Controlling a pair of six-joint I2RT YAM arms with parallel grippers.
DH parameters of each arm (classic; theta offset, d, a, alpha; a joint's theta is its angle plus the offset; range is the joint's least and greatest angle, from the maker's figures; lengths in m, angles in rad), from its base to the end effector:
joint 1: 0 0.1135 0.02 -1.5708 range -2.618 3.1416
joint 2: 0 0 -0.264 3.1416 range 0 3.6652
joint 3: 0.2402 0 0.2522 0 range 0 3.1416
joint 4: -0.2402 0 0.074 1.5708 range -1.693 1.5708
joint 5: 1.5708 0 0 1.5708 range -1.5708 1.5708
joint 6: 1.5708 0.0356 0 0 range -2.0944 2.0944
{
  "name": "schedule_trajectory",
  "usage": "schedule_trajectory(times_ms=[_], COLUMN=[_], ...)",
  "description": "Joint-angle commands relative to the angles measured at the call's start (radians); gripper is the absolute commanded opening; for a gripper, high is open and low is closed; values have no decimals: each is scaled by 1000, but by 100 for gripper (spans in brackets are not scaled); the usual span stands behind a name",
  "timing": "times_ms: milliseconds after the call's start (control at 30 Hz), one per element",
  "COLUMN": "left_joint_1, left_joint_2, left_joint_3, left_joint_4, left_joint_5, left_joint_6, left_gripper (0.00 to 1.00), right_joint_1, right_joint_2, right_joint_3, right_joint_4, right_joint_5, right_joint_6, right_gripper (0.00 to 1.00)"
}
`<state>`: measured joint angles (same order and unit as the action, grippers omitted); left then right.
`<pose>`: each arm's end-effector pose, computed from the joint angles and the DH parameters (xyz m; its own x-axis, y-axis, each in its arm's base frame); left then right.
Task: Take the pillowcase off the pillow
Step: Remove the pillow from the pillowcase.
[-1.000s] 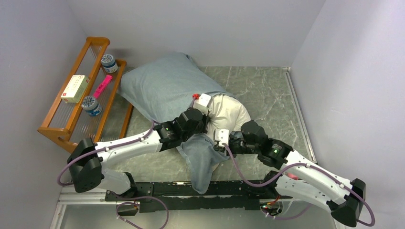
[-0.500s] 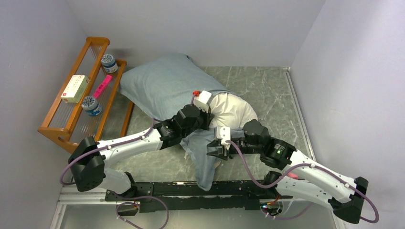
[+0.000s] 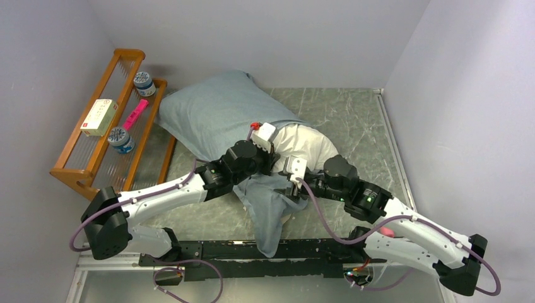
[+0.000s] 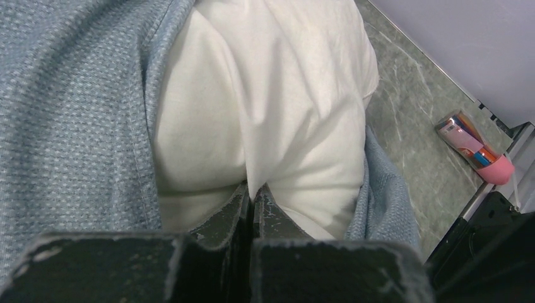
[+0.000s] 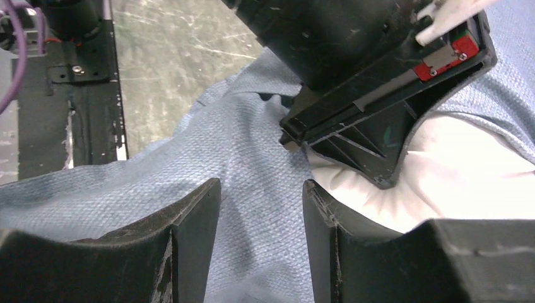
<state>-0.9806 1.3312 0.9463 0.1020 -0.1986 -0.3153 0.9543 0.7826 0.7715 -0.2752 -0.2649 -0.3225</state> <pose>0.1792 -0.2549 0.3032 -0.3676 0.0025 -0.9300 0.6259 0.7402 -0.2454 0.0978 0.1542 0.3263 0.1407 -0.3304 -0.9333 -0.9363 0.2619 -0.2339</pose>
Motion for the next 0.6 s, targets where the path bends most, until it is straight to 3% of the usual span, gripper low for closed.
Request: schedule_trajectory(times_ms=[0, 267, 433, 500, 567], left_joint_1=[25, 25, 25, 25, 25], left_joint_2=[-40, -39, -36, -36, -33], left_joint_3=[-6, 0, 19, 24, 30], left_joint_4=[24, 25, 15, 14, 16], left_joint_5=[-27, -15, -17, -19, -22], left_joint_6=[47, 54, 56, 57, 56], left_gripper=[5, 5, 5, 5, 5], right_joint_1=[-10, -20, -20, -20, -21], right_joint_2=[39, 95, 121, 132, 144], right_joint_3=[20, -15, -27, -22, -16], right_joint_4=[61, 73, 50, 18, -19], right_joint_5=[52, 25, -80, -126, -170], right_joint_6=[-11, -30, -41, -49, -56], right_gripper=[54, 57, 59, 53, 37])
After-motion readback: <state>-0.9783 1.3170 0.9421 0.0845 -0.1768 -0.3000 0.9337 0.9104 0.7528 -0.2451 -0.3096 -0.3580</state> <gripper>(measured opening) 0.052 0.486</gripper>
